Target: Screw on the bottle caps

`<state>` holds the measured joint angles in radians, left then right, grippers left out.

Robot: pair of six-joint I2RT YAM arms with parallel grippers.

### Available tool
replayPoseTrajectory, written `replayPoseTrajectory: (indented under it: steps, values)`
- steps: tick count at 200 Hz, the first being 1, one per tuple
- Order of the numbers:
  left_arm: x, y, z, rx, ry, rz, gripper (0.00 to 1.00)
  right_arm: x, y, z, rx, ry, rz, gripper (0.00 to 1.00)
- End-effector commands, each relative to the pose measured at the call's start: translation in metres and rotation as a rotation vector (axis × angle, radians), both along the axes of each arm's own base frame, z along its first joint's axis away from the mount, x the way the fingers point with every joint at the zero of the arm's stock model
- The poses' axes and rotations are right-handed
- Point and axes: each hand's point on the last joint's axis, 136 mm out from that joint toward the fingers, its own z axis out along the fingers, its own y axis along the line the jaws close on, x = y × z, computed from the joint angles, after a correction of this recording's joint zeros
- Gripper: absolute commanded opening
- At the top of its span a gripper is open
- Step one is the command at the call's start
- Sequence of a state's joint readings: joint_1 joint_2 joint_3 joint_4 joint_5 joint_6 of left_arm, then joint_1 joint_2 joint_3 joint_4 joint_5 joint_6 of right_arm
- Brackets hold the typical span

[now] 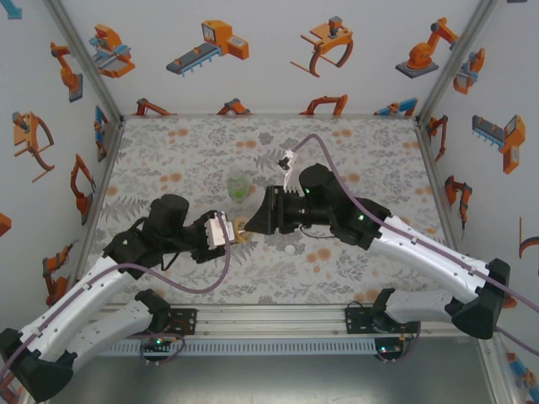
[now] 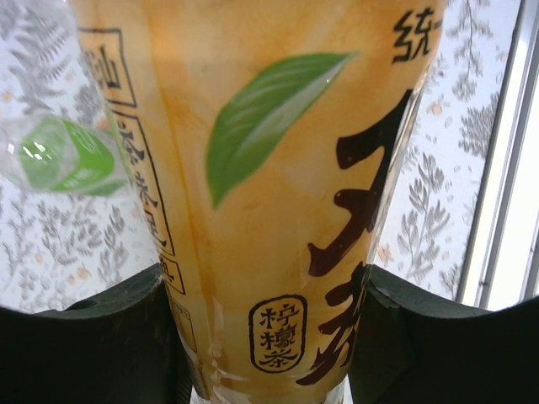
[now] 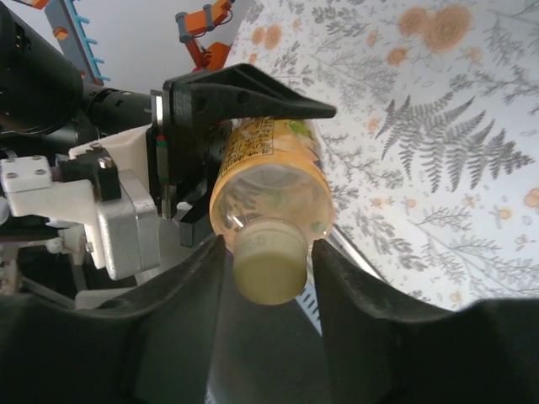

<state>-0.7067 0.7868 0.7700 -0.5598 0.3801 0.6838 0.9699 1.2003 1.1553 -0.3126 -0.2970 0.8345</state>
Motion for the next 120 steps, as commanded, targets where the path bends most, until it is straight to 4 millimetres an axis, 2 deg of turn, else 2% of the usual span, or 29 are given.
replayPoseTrajectory:
  steps: [1,20,51,88,120]
  values:
    - [0.003,-0.012,0.023,-0.089,-0.047,-0.029,0.00,-0.002,0.002,0.025,0.025,-0.076,0.025,0.54]
    - [0.003,-0.013,0.023,-0.090,-0.045,-0.032,0.00,-0.001,-0.007,0.035,-0.008,-0.185,0.033,0.61]
    - [0.002,-0.014,0.022,-0.090,-0.038,-0.041,0.00,-0.001,-0.019,0.052,-0.050,-0.368,0.060,0.63]
    - [0.001,-0.015,0.021,-0.090,-0.033,-0.044,0.00,-0.008,-0.020,0.070,-0.092,-0.609,0.185,0.62]
    - [0.001,-0.015,0.021,-0.092,-0.029,-0.049,0.00,-0.023,-0.019,0.081,-0.100,-0.845,0.335,0.62]
